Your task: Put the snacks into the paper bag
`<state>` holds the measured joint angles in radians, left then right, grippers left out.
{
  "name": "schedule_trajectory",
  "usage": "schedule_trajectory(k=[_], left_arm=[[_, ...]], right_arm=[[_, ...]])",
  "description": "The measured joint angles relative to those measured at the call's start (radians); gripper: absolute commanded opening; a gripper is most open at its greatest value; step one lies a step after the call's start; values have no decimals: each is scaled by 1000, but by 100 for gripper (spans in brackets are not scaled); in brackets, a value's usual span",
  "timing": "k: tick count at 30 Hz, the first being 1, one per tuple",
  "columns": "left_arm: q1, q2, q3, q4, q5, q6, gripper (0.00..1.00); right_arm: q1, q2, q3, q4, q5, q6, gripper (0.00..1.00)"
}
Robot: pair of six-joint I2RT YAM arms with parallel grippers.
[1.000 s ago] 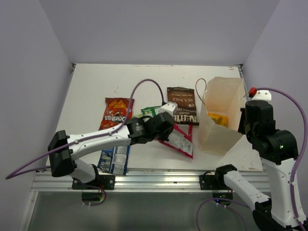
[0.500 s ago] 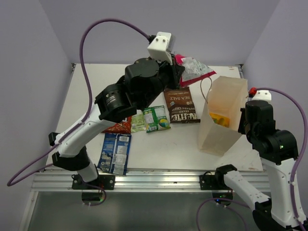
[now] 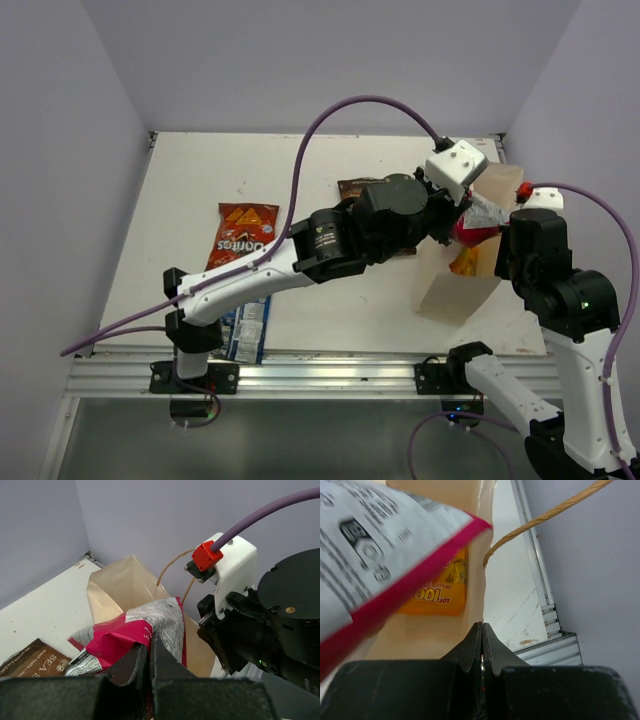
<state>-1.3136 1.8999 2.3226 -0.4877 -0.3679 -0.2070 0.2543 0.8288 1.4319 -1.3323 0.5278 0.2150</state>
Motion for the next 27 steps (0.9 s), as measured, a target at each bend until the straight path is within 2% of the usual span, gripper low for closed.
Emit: schedule_trajectory(k=[12, 18, 27], left_arm=[[-24, -71, -28, 116, -56, 119, 0], [-89, -59, 43, 206, -81, 236, 0], [-106, -56, 49, 377, 16, 325, 0]], right_arm=[[0, 1, 0, 1, -5, 0, 0], [0, 2, 0, 0, -21, 0, 0], [0, 2, 0, 1, -26, 0, 0]])
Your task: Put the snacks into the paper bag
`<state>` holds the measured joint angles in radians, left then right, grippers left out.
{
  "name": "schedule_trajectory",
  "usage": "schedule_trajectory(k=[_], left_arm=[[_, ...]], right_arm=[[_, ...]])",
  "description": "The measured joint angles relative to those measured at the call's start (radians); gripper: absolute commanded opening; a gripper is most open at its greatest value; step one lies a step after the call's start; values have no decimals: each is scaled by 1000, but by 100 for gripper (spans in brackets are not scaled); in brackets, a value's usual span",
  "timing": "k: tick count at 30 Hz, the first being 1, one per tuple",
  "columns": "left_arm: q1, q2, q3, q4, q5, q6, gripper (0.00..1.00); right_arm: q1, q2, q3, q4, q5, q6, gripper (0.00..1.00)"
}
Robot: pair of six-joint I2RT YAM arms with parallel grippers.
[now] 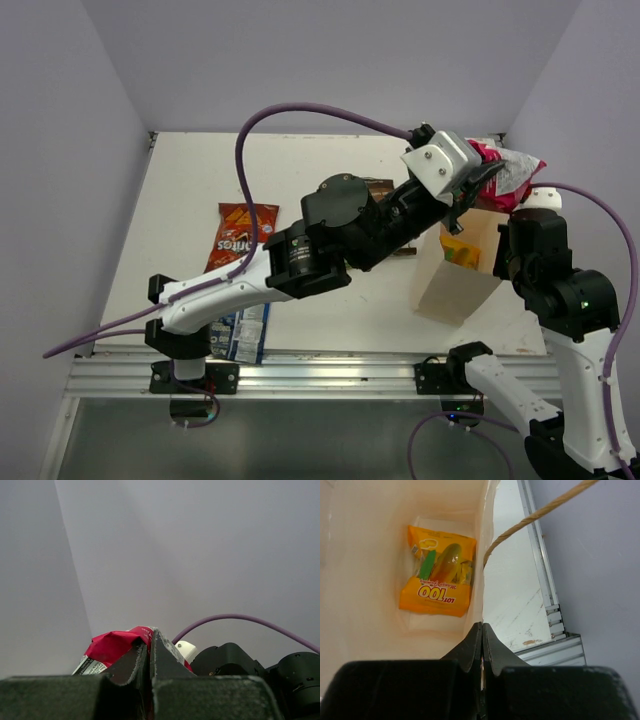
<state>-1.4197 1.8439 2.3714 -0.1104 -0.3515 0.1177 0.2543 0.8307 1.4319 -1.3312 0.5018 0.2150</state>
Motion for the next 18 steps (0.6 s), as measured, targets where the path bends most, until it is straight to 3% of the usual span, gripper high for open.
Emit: schedule_trajectory(k=[18], left_arm=[[110, 49, -123, 38, 169, -106, 0]], right_arm=[[0, -15, 0, -7, 0, 1, 0]])
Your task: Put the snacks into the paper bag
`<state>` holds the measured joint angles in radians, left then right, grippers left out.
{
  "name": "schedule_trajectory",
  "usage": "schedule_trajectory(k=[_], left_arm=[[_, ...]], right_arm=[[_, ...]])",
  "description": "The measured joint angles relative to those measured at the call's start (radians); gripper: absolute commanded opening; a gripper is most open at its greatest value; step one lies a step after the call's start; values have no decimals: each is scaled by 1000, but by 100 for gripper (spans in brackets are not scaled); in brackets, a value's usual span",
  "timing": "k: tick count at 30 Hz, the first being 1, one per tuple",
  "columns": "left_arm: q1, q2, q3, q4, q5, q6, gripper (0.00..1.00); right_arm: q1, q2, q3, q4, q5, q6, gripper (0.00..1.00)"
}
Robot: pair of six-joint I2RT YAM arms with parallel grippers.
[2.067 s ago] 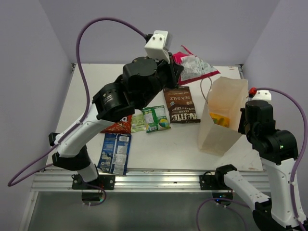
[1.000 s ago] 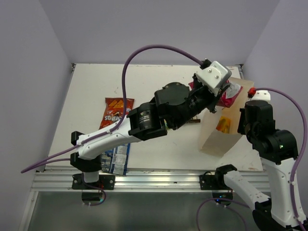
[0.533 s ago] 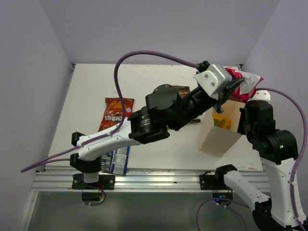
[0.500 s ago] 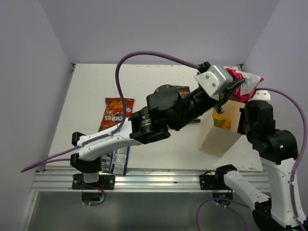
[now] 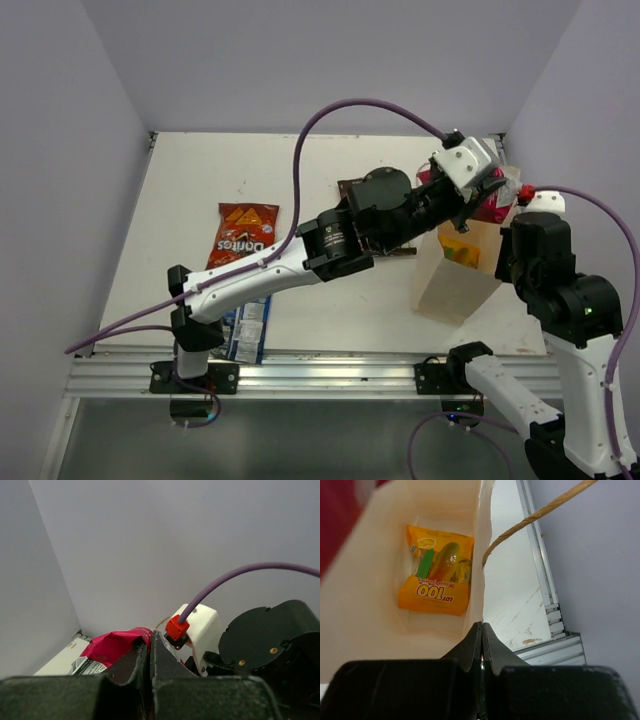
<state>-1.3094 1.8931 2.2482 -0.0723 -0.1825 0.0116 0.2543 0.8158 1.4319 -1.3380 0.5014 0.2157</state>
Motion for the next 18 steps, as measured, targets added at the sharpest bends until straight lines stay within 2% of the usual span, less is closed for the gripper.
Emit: schedule_trajectory(k=[10, 18], left_arm=[[-2, 67, 7, -203, -34, 6, 0], [-1, 74, 10, -277, -31, 27, 1]], right_arm=[[0, -5, 0, -4, -1, 0, 0], [0, -4, 0, -4, -1, 0, 0]])
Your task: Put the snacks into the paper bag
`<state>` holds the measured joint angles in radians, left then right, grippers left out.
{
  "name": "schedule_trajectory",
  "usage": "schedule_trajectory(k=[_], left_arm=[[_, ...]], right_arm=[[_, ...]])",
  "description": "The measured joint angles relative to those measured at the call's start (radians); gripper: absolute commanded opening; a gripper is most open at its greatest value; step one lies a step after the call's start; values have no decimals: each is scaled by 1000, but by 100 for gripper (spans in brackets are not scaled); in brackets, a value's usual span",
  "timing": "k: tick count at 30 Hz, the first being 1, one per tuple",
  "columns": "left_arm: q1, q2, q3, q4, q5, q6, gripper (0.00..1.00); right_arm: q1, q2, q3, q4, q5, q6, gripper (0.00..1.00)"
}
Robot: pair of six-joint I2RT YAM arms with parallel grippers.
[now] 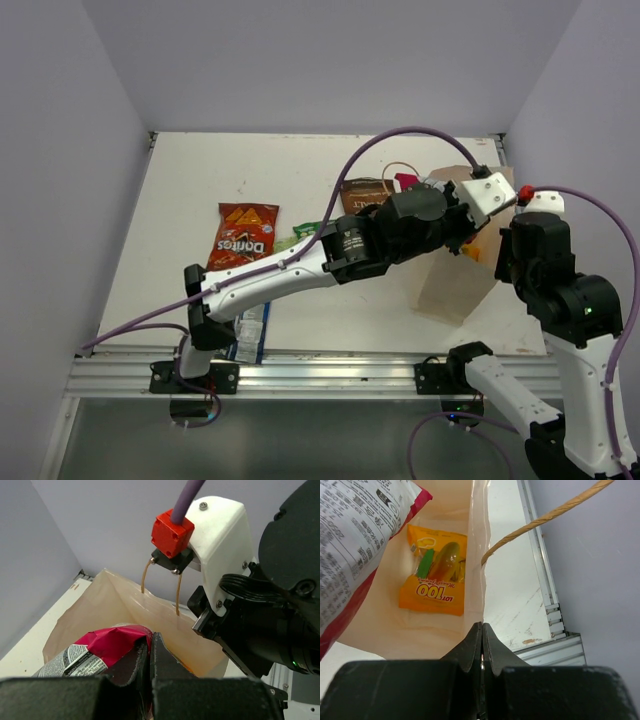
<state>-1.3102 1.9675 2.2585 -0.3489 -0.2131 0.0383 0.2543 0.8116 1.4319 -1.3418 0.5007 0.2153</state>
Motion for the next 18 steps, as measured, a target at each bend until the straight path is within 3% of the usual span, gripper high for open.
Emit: schedule_trajectory(k=[8, 18], left_arm=[[0, 45, 2, -45, 89, 5, 9], [28, 76, 11, -18, 281, -30, 10]], right_arm=[[0, 10, 0, 0, 0, 0, 0], [-1, 10, 0, -34, 4, 0, 0]])
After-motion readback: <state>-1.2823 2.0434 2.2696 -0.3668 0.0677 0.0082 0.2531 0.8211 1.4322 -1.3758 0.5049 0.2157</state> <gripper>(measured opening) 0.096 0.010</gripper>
